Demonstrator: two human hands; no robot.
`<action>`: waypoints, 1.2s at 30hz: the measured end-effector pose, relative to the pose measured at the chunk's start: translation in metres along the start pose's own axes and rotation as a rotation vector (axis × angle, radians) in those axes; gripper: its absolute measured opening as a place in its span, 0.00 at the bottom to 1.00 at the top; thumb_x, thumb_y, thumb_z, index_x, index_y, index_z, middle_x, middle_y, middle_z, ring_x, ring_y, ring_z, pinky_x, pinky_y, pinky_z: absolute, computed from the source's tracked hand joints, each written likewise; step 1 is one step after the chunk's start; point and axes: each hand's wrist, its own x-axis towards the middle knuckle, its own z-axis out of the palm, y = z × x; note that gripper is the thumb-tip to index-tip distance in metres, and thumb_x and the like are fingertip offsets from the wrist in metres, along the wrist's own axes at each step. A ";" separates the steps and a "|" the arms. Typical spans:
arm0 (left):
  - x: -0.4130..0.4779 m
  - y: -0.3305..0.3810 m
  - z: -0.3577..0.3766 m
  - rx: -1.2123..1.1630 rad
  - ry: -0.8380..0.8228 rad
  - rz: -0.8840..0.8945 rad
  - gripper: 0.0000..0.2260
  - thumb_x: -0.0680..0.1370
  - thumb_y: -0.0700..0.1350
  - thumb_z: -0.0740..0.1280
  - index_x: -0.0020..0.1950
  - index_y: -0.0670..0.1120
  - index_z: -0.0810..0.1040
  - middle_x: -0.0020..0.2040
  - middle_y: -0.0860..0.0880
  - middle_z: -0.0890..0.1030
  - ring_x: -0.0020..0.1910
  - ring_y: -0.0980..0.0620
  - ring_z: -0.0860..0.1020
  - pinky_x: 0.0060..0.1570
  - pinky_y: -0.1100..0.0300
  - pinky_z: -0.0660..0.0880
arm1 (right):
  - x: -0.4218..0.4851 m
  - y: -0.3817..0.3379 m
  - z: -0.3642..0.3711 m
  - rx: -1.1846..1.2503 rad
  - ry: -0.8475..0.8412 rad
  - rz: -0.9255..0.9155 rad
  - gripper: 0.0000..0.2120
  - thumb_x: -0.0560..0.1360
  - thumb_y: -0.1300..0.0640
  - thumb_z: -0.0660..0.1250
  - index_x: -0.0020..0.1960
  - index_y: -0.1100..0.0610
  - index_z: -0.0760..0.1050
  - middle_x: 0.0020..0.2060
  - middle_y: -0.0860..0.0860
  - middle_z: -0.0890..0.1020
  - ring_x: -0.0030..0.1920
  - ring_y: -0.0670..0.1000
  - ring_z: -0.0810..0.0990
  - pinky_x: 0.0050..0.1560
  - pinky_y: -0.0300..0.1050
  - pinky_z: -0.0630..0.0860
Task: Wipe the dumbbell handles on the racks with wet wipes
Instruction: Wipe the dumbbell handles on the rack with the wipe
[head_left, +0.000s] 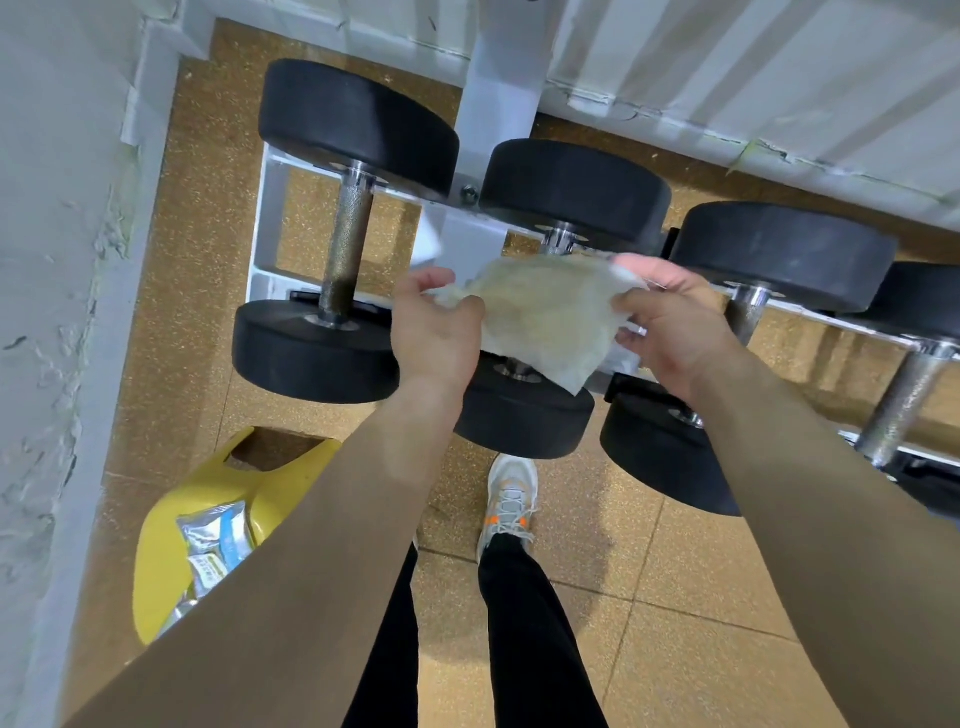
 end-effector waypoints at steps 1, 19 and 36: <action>0.000 0.000 -0.001 0.038 -0.025 -0.024 0.14 0.72 0.44 0.69 0.57 0.52 0.75 0.53 0.50 0.78 0.53 0.48 0.79 0.58 0.51 0.79 | 0.004 0.002 0.000 -0.004 0.021 -0.015 0.19 0.75 0.72 0.65 0.52 0.51 0.84 0.48 0.52 0.82 0.49 0.53 0.79 0.42 0.43 0.75; 0.019 -0.004 0.004 0.284 -0.120 0.113 0.12 0.79 0.39 0.65 0.55 0.54 0.84 0.42 0.60 0.79 0.37 0.60 0.77 0.36 0.73 0.73 | 0.021 0.026 0.014 0.023 0.669 -0.006 0.14 0.75 0.61 0.69 0.57 0.49 0.69 0.47 0.48 0.77 0.44 0.49 0.79 0.47 0.43 0.75; -0.011 -0.051 0.035 0.337 0.328 0.200 0.07 0.80 0.48 0.61 0.55 0.51 0.77 0.54 0.55 0.79 0.57 0.51 0.74 0.59 0.48 0.72 | 0.045 0.023 0.097 0.014 0.119 0.117 0.13 0.72 0.50 0.77 0.50 0.56 0.80 0.46 0.51 0.86 0.49 0.54 0.86 0.52 0.51 0.83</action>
